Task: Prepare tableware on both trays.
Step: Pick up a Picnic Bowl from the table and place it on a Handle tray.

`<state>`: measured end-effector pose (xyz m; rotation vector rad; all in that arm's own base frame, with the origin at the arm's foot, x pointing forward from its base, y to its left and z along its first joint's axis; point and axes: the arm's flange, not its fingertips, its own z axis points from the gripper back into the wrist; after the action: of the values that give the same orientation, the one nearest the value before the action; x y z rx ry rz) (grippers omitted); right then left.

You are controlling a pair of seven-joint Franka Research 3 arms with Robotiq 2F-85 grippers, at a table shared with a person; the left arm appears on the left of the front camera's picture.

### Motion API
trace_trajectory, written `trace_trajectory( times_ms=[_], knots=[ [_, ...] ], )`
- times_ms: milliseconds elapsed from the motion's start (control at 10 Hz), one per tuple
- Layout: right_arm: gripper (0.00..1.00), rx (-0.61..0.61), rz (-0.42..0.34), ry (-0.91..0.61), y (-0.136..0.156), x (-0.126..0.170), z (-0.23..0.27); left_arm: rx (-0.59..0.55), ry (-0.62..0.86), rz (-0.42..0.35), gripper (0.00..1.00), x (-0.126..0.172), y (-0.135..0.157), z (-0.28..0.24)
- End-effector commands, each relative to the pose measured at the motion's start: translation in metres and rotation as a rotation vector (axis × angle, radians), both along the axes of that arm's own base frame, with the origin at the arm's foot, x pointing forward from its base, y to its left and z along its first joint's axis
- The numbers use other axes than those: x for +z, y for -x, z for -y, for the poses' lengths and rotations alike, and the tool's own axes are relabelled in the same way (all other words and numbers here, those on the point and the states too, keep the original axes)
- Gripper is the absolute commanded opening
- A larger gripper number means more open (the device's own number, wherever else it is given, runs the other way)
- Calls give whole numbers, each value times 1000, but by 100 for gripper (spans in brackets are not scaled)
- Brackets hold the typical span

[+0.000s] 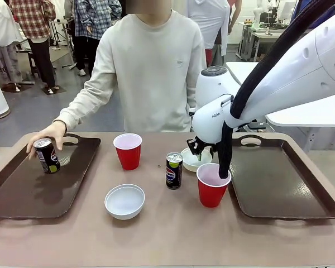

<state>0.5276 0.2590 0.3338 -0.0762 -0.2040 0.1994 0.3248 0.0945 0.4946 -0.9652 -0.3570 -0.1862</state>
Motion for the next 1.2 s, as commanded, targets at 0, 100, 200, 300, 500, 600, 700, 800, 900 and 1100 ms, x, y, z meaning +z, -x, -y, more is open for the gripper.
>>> trace_trajectory(
  times_ms=[0,100,200,300,500,600,700,800,900,1100],
  knots=[
    [23,1,-22,-12,-8,3,2,-1,11,5,100,1,0,-1],
    [18,-1,-32,-19,-9,4,5,-1,11,5,100,1,0,-1],
    [4,0,-35,-23,-8,7,6,-1,11,5,100,1,0,-1],
    [0,6,-33,-24,-6,13,6,-1,11,5,100,1,0,-1],
    [0,56,26,-44,22,69,12,-1,11,5,100,1,0,-1],
    [0,49,83,-62,39,111,23,-1,11,5,100,1,0,-1],
    [0,42,127,-61,57,148,35,-1,11,5,100,1,0,-1],
    [0,34,141,-34,82,178,54,-1,11,5,100,1,0,-1],
    [0,11,155,-22,101,197,73,-1,11,5,100,1,0,-1],
    [0,-25,107,-18,133,208,118,-1,11,5,100,1,0,-1]
  ],
)
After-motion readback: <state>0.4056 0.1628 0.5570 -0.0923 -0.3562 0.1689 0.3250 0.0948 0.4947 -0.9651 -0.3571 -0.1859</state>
